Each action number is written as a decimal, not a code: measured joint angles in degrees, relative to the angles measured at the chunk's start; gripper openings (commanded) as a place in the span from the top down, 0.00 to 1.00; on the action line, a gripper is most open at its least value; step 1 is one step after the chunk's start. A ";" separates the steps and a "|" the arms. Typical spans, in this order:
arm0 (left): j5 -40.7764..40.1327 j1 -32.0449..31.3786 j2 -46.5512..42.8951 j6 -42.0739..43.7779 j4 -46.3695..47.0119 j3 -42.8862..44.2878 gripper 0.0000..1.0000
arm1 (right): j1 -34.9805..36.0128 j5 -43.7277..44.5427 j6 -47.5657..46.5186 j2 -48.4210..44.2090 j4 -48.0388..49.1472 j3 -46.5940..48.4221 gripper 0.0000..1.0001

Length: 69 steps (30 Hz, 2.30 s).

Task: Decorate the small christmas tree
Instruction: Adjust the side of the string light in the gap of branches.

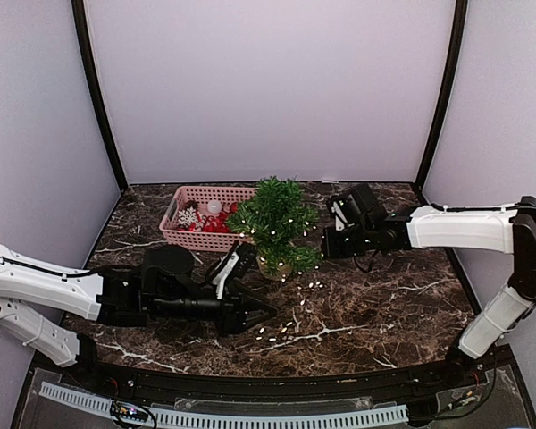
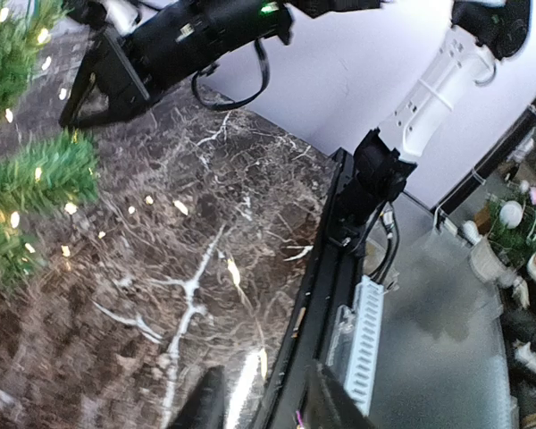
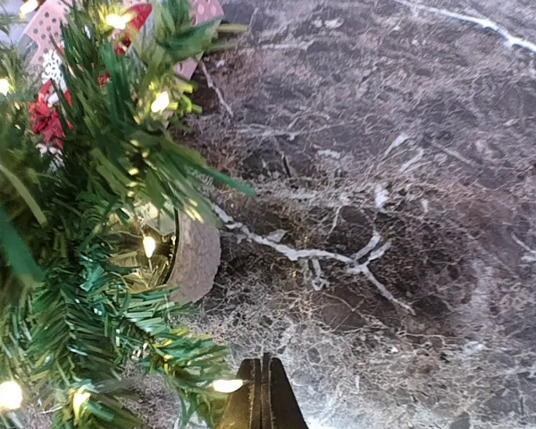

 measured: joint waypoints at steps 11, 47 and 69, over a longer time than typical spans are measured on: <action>-11.34 5.95 -5.66 -0.33 -9.68 7.78 0.27 | -0.04 -2.95 0.04 3.02 2.80 -0.35 1.00; -13.75 15.58 4.90 0.00 -17.25 17.70 0.48 | 20.87 11.85 0.20 -19.45 16.04 -13.11 0.68; -14.80 17.07 8.94 -0.59 -14.84 17.73 0.67 | 21.97 26.60 2.38 -3.93 18.53 -0.31 0.84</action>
